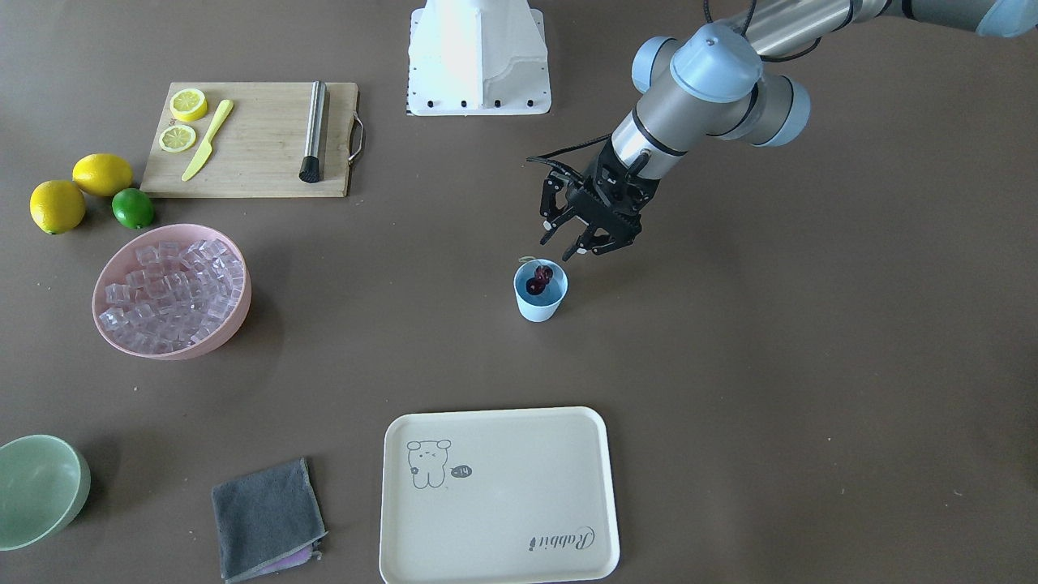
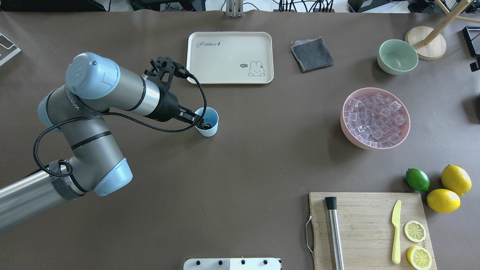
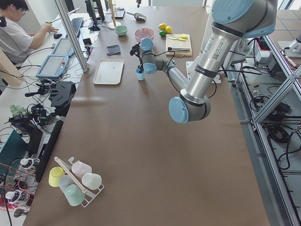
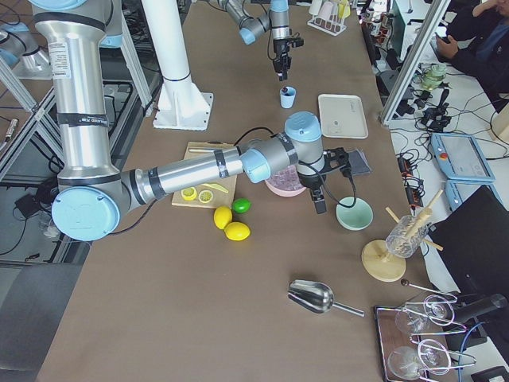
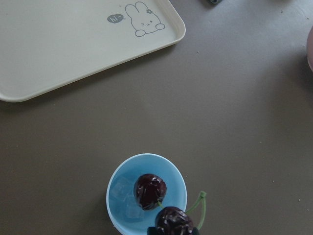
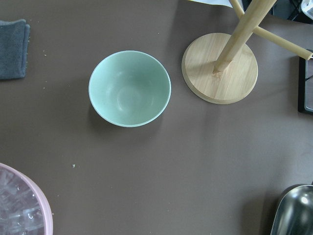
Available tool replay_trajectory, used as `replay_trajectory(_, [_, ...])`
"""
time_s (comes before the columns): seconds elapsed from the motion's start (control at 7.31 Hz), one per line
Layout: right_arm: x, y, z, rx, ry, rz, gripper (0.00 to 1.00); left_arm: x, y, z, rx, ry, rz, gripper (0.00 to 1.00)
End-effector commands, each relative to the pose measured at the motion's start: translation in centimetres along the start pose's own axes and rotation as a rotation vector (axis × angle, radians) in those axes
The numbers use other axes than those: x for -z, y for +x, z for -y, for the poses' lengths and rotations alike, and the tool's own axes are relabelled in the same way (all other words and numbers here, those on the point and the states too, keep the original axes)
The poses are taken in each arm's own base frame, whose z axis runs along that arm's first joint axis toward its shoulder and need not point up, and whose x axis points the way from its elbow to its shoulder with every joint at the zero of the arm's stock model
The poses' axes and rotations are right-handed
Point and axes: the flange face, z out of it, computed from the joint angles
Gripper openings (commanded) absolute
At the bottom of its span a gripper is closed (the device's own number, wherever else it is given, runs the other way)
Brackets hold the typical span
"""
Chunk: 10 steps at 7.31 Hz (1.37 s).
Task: Put ice and cherries in cup
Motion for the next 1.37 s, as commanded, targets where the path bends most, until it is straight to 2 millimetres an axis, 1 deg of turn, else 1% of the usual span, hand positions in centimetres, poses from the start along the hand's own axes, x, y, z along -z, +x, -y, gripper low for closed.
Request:
replay_trajectory(0.0, [0.1,-0.1,0.0,-0.001,0.0,0.002,1.0,0.5,-0.2,0.5,0.003,0.024,0.013,0.98])
replay_trajectory(0.14, [1.1,1.0,0.4,-0.023,0.015,-0.004,1.0,1.7,-2.8,1.7,0.025,0.042,0.056,0.98])
replay_trajectory(0.27, [1.4,1.7,0.4,-0.029,0.018,-0.007,1.0,3.5,-7.7,0.9,0.065,0.041,0.109,0.98])
replay_trajectory(0.41, [1.8,2.3,0.4,-0.043,0.02,-0.011,1.0,5.9,-11.9,1.2,0.11,0.038,0.136,0.98])
replay_trajectory(0.55, [1.8,2.7,0.3,-0.065,-0.007,-0.009,1.0,8.7,-16.0,1.5,0.177,0.003,0.136,0.98])
replay_trajectory(0.68, [1.2,3.4,-0.4,-0.094,-0.04,-0.015,1.0,13.4,-20.0,2.9,0.262,-0.014,0.136,0.98])
replay_trajectory(0.82, [1.1,3.5,-0.7,-0.1,-0.067,0.015,1.0,16.8,-22.7,3.6,0.252,-0.038,0.126,0.98])
replay_trajectory(0.96, [0.9,4.0,-1.4,-0.098,-0.079,0.021,1.0,19.5,-25.9,2.7,0.292,-0.061,0.148,0.98])
replay_trajectory(1.09, [1.0,4.7,-2.0,-0.112,-0.082,0.016,1.0,21.9,-28.7,2.2,0.273,-0.058,0.178,0.98])
replay_trajectory(1.23, [0.7,5.4,-3.0,-0.122,-0.091,0.013,1.0,24.7,-31.6,1.5,0.272,-0.089,0.19,0.98])
